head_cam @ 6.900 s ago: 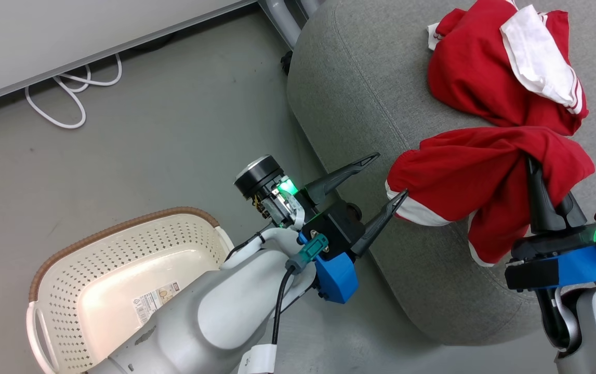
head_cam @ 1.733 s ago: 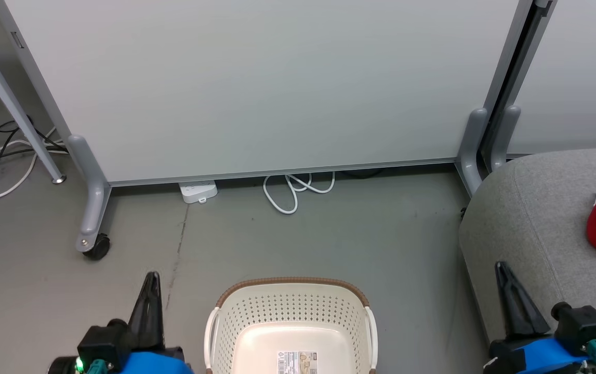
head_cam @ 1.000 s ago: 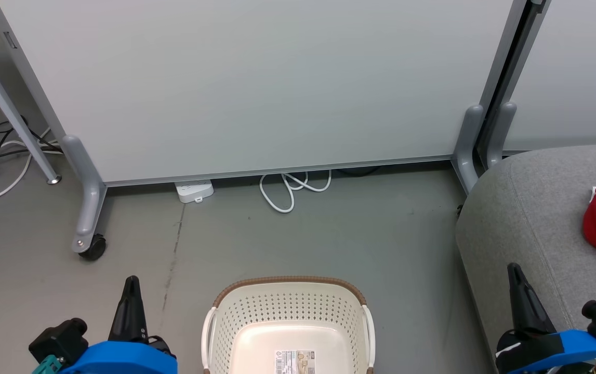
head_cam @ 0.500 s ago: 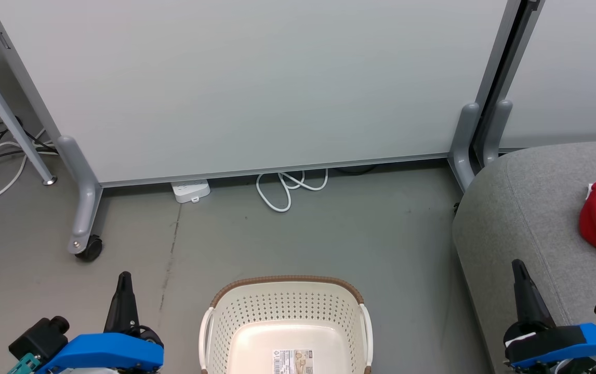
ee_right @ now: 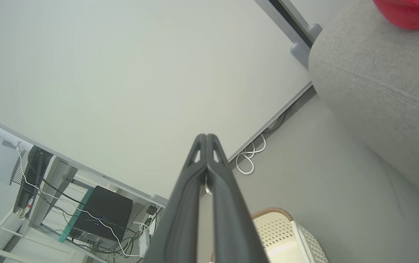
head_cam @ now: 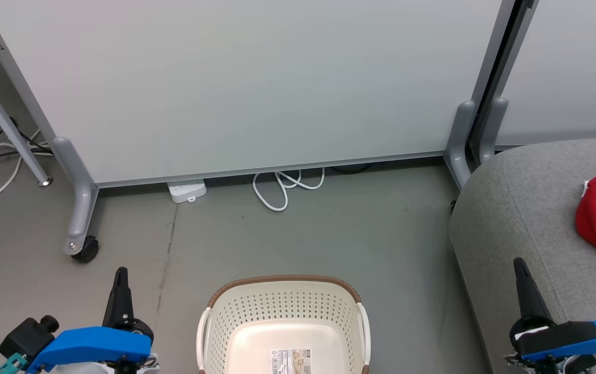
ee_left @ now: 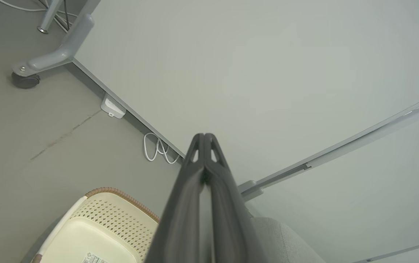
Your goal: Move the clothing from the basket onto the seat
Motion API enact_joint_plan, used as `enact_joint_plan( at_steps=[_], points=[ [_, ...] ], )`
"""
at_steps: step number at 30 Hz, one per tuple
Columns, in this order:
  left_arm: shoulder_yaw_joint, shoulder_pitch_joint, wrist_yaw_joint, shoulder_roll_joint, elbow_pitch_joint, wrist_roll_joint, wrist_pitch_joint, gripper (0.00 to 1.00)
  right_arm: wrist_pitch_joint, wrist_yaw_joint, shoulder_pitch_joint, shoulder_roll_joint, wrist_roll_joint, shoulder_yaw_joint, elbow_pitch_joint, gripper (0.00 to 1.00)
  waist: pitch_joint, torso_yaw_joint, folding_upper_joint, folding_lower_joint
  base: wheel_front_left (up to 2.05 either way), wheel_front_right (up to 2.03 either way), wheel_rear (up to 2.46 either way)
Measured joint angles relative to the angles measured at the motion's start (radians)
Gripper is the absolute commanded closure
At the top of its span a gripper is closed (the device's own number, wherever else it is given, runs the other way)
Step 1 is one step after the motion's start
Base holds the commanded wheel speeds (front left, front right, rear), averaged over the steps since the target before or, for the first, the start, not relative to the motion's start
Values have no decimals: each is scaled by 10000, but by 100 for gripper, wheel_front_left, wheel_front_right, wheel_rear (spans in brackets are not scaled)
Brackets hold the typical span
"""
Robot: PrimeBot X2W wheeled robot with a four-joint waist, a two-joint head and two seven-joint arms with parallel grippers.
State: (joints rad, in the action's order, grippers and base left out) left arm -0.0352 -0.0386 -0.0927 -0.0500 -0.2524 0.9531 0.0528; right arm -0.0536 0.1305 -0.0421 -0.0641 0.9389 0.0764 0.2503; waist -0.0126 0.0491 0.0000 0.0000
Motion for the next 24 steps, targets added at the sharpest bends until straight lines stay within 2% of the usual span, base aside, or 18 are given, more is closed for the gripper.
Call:
enact_joint_plan(
  at_steps=[24],
  points=[
    [-301, -248, -136, 0, 12, 2562, -652, 100, 646, 0, -275, 48, 2627, 153, -13, 100, 49, -157, 0, 0, 0, 0, 0]
  ],
)
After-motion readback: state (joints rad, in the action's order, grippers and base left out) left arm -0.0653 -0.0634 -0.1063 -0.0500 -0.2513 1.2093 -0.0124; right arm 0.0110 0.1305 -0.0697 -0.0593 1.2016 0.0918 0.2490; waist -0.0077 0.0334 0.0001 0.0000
